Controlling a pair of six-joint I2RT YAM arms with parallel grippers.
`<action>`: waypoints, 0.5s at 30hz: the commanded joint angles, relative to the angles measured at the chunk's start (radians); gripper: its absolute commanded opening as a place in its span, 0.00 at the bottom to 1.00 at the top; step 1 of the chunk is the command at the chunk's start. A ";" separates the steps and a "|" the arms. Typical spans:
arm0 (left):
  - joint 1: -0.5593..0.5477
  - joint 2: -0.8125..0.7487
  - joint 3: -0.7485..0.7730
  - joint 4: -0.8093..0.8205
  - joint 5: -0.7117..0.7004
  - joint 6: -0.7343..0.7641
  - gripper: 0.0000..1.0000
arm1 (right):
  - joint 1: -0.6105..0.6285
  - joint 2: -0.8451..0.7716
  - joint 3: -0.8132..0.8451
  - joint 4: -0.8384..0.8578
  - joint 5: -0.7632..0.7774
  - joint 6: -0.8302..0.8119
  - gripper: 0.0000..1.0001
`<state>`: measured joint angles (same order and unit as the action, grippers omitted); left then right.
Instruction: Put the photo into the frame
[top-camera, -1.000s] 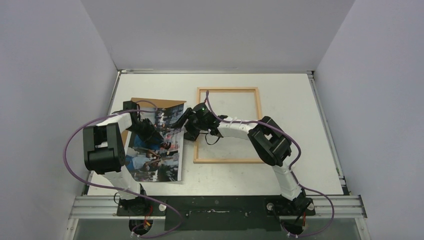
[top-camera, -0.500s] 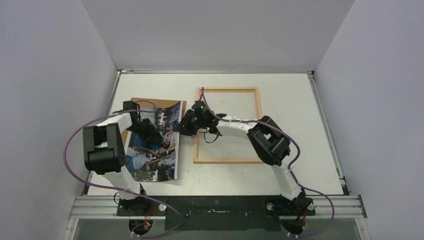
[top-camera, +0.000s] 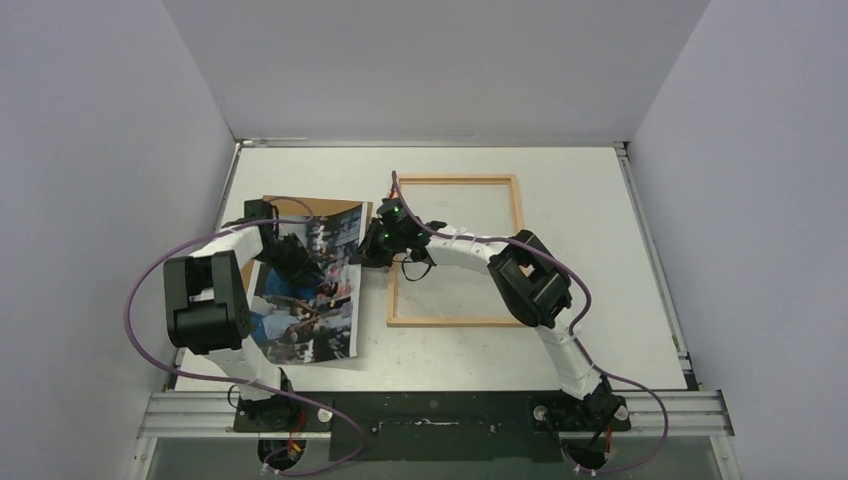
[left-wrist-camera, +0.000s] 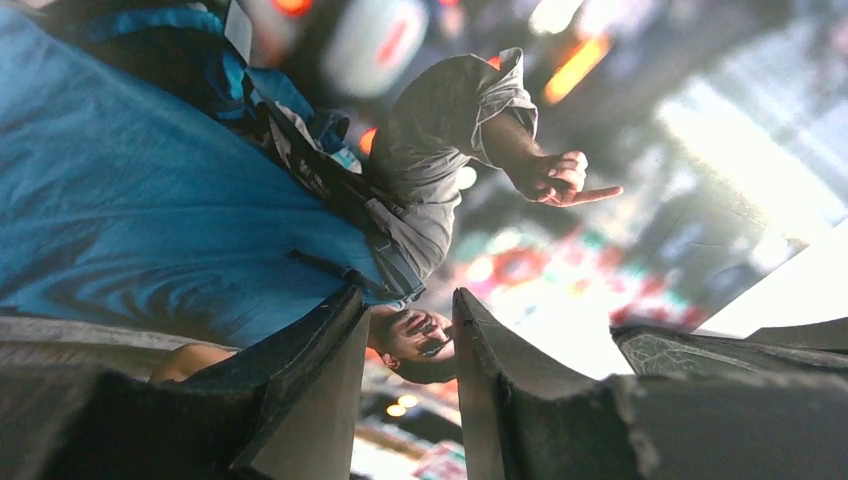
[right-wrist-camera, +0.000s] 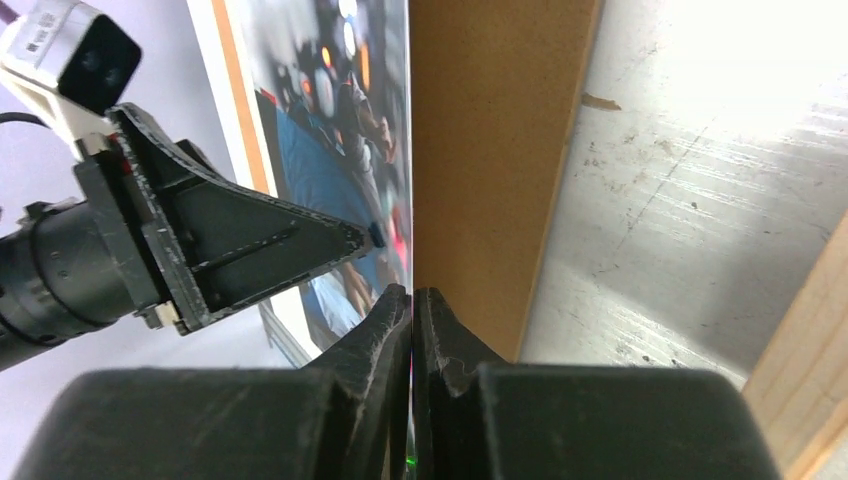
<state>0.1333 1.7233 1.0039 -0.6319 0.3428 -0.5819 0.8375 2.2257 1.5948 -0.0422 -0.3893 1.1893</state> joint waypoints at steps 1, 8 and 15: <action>0.003 -0.102 0.049 -0.018 -0.041 0.038 0.37 | -0.005 -0.038 0.103 -0.107 0.047 -0.104 0.00; 0.002 -0.259 0.148 -0.061 -0.092 0.103 0.49 | -0.057 -0.138 0.211 -0.340 0.122 -0.252 0.00; 0.001 -0.308 0.217 -0.060 -0.031 0.137 0.53 | -0.149 -0.222 0.314 -0.577 0.033 -0.409 0.00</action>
<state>0.1333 1.4418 1.1595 -0.6861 0.2733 -0.4862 0.7464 2.1429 1.8347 -0.4747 -0.3119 0.8978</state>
